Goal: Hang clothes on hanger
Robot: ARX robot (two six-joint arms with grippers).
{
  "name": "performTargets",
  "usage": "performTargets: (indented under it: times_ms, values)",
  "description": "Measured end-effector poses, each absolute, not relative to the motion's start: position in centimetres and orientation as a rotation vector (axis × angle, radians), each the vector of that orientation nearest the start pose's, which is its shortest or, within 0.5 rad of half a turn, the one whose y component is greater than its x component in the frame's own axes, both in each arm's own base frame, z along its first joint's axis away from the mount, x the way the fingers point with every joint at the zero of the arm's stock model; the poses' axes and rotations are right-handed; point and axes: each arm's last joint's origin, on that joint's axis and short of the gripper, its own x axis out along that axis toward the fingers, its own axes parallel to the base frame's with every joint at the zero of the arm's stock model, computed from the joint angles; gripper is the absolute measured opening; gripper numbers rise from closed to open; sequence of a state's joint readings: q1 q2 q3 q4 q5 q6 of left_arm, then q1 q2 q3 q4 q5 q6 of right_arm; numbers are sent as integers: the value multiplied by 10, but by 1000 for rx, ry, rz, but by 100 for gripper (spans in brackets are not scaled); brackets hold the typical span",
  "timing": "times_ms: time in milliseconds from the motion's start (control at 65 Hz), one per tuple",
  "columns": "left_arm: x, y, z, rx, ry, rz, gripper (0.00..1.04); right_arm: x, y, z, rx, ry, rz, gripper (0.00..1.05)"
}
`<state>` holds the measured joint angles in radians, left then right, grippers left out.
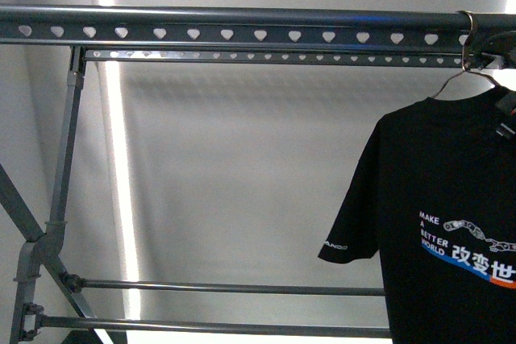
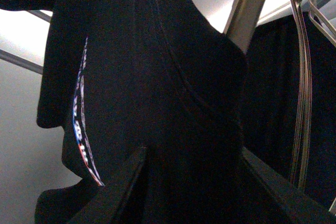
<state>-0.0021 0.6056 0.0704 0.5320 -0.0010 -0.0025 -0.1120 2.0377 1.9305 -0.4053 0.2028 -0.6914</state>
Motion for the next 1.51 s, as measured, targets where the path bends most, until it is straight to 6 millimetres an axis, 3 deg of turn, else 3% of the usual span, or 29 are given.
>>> performTargets:
  times_ms: [138,246,323,431,554,631,677,723,815,1108,1231,1508]
  values:
    - [135,0,176,-2,5,-1,4,451,-54,329,-667,471,-95,71]
    - [131,0,173,-2,2,-1,4,418,-47,347,-547,298,-42,88]
    - [129,0,171,-2,-12,-2,4,379,-41,363,-408,171,9,99]
    - [125,0,172,-3,-18,-2,4,319,-34,372,-209,38,101,97]
    - [121,0,173,-3,-23,-1,4,239,-18,343,-12,-24,174,97]
    - [119,0,173,-3,-22,-1,4,204,-12,318,56,-27,170,97]
    - [118,0,173,-3,-22,-1,4,170,-3,285,47,16,55,86]
    - [116,0,173,-2,-23,0,4,149,-1,259,25,24,14,75]
    - [114,0,173,-3,-25,-1,4,135,-1,244,12,-9,-2,59]
    - [108,0,173,-3,-22,-2,4,124,0,208,4,4,-2,3]
    - [98,0,169,-2,-11,-2,4,119,0,197,1,2,-3,2]
    - [97,0,170,-2,-17,-2,4,112,0,183,1,-3,-3,2]
